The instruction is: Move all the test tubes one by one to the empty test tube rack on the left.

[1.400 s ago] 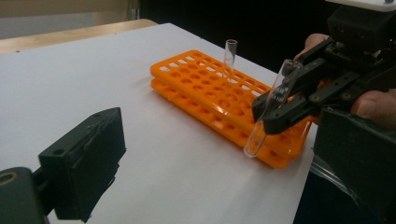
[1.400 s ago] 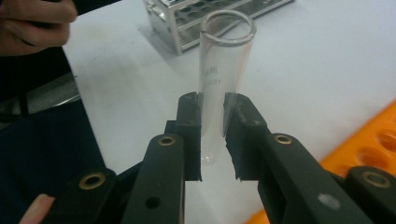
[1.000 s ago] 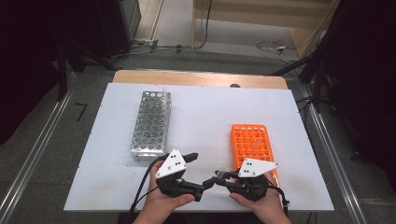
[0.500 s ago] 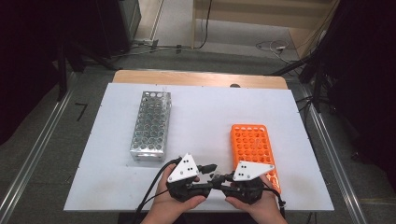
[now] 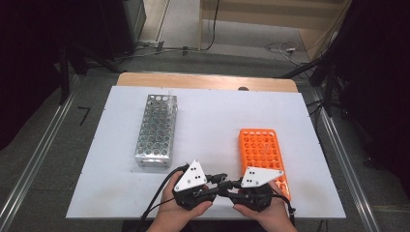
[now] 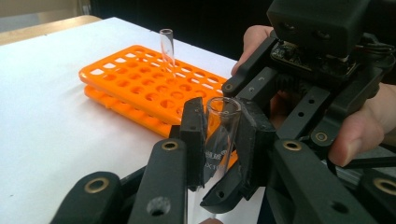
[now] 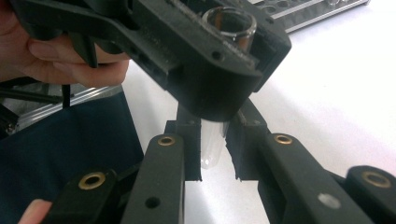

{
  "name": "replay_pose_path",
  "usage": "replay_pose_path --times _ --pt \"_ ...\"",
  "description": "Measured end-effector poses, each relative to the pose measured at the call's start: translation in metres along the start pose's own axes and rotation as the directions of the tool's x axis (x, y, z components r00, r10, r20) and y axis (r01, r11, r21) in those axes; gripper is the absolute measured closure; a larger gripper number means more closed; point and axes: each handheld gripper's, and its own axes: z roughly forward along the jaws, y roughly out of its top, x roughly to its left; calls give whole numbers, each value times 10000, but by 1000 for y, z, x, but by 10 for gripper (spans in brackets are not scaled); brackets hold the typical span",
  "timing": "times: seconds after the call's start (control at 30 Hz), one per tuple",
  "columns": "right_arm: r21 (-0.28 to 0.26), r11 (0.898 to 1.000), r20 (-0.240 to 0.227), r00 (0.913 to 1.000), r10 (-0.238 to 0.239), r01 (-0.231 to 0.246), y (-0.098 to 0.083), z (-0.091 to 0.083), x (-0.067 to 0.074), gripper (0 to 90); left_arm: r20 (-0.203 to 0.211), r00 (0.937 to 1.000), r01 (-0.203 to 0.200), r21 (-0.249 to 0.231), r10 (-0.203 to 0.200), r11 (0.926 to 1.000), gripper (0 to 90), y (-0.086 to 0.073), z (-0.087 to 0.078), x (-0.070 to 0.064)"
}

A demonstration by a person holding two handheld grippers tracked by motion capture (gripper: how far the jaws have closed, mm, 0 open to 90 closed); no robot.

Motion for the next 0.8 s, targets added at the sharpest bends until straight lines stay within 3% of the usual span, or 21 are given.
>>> replay_pose_path --times 0.23,0.43,0.8 --pt "-51 9999 -174 9997 145 -146 0 0 -2 711 -88 9999 119 -114 -120 9999 758 0 -1 2" --pt "-5 10000 -155 9999 -67 67 -1 -3 -1 497 -328 9989 333 -305 -343 9990 759 2 -9 10" --pt "-839 9962 283 9993 239 -215 -7 -30 -17 226 -1015 9930 540 -579 -597 9969 759 5 -29 32"
